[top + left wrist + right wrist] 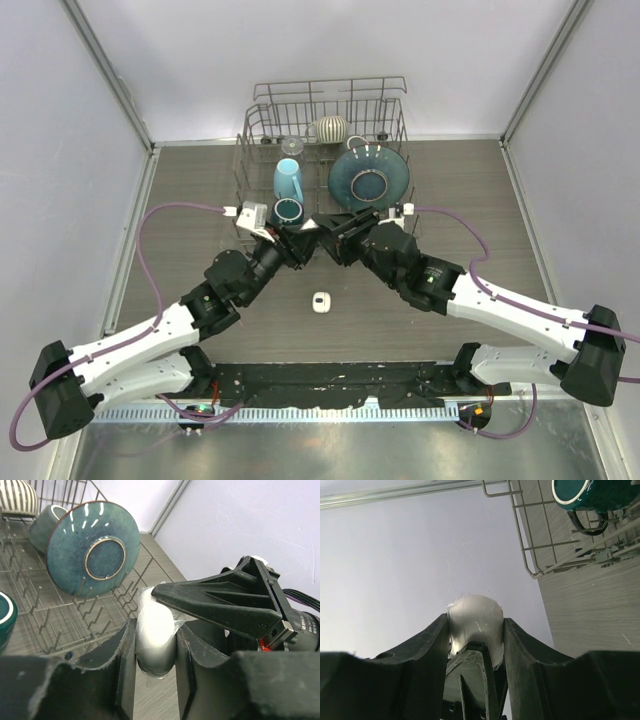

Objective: Insert the wireless bluetooth earbuds into the charging case
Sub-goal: Open the charging case.

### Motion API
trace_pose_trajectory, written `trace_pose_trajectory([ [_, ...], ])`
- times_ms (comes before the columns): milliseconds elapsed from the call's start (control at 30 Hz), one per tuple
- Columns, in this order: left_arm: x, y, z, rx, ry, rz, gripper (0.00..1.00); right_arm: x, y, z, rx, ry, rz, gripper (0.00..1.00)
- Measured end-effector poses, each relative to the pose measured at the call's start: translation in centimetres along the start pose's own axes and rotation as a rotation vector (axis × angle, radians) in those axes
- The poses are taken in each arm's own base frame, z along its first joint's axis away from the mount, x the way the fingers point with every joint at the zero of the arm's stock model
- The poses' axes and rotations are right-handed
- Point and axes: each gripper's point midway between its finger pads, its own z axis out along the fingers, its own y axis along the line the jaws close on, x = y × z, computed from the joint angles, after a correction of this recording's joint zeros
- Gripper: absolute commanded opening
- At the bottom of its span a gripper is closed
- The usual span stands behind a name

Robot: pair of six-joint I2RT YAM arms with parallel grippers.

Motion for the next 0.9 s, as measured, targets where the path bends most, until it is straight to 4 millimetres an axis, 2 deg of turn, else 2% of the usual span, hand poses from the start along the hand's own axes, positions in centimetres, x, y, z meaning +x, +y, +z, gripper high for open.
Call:
trace_pose_trajectory([
  [167,0.5,0.2,0.3,-0.008,0.011,0.011,0.07,-0.4,-0.5,0.0,0.010,-0.011,-0.005,0.01],
  [233,0.6,0.2,0.3,-0.008,0.014,0.010,0.00,-0.4,-0.6,0.0,0.011,-0.011,-0.012,0.29],
  [267,0.6,0.2,0.3,-0.008,0.014,0.010,0.00,-0.4,-0.6,0.0,0.009,-0.011,-0.019,0.44],
  [300,0.6,0.2,0.3,-0.006,0.014,0.011,0.00,-0.4,-0.5,-0.1,0.007,-0.010,-0.033,0.74],
  [333,0.5,0.1,0.3,-0.003,0.014,0.013,0.00,-0.5,-0.4,-0.2,0.002,-0.010,-0.048,0.83],
  [467,0.6,0.0,0.2,-0.002,0.037,0.053,0.00,-0.5,0.3,-1.3,-0.029,0.011,-0.146,0.84],
  [600,-0.1,-0.6,-0.4,0.027,0.077,0.125,0.00,-1.4,2.3,-3.1,-0.072,0.037,-0.253,0.85],
  [767,-3.2,-3.3,-1.0,0.161,0.109,0.191,0.00,-2.9,5.4,-4.1,-0.109,0.108,-0.340,0.86],
  [900,-6.0,-4.7,-1.1,0.279,0.119,0.200,0.00,-1.9,5.8,-4.2,-0.110,0.241,-0.357,0.89],
])
